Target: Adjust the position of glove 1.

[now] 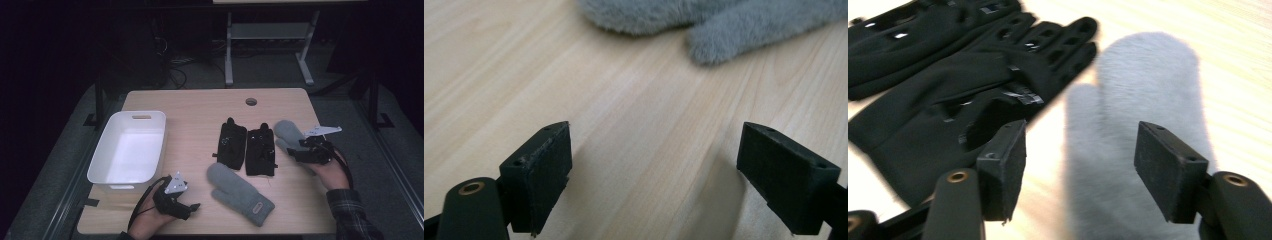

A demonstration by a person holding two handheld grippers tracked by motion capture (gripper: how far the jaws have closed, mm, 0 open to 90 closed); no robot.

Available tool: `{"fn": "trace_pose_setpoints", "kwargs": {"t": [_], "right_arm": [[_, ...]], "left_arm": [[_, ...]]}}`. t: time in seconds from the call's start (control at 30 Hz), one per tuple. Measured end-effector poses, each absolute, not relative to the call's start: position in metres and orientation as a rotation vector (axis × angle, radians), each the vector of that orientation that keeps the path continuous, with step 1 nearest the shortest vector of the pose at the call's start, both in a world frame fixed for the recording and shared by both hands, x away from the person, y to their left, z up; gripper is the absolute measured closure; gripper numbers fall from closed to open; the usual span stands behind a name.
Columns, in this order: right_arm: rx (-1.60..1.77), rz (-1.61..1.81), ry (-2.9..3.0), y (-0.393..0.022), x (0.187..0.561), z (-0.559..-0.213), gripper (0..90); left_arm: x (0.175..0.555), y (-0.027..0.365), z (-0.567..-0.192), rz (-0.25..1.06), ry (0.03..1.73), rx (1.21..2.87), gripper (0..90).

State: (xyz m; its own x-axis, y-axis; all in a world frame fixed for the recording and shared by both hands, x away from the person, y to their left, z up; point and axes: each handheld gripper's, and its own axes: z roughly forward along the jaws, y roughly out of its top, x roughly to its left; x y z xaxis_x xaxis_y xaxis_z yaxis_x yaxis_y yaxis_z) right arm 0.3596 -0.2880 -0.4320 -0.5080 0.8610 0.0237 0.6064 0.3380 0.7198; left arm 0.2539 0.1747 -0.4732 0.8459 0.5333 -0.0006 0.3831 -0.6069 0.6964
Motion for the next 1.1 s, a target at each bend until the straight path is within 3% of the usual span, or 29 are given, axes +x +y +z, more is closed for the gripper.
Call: {"fn": "trace_pose_setpoints", "kwargs": {"t": [0.5, 0.67, 0.87, 1.1], "right_arm": [[1.361, 0.913, 2.252, -0.312, 0.39, -0.45, 41.9], [1.391, 0.895, 2.274, -0.314, 0.392, -0.462, 52.1], [1.383, 0.917, 2.29, -0.315, 0.391, -0.463, 77.2], [1.387, 0.979, 2.279, -0.322, 0.388, -0.46, 83.3]], "left_arm": [[0.257, 0.181, -0.476, 0.261, 0.624, 2.266, 12.9], [0.257, 0.181, -0.476, 0.261, 0.625, 2.266, 12.9], [0.257, 0.181, -0.476, 0.262, 0.623, 2.268, 12.8], [0.257, 0.181, -0.476, 0.262, 0.622, 2.268, 12.9]]}}
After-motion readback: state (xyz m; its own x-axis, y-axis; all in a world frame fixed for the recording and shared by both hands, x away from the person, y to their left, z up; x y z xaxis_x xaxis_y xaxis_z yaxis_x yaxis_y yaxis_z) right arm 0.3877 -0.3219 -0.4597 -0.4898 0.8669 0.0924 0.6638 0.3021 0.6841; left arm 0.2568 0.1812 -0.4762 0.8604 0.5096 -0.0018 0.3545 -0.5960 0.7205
